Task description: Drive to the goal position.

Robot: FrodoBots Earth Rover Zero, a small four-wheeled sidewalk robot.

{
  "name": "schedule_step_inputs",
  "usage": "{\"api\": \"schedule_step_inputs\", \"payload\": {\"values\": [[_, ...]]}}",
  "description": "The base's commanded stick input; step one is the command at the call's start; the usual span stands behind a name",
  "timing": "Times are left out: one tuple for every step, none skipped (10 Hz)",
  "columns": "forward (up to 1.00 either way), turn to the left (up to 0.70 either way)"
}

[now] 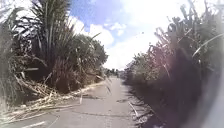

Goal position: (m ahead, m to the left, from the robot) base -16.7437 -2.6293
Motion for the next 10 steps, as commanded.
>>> {"api": "schedule_step_inputs", "payload": {"values": [[0.1, -0.05], [0.14, -0.08], [0.19, -0.1], [0.24, -0.13], [0.29, -0.15], [0.34, -0.18], [0.38, -0.2], [0.43, -0.23], [0.45, -0.24], [0.45, -0.23]]}}
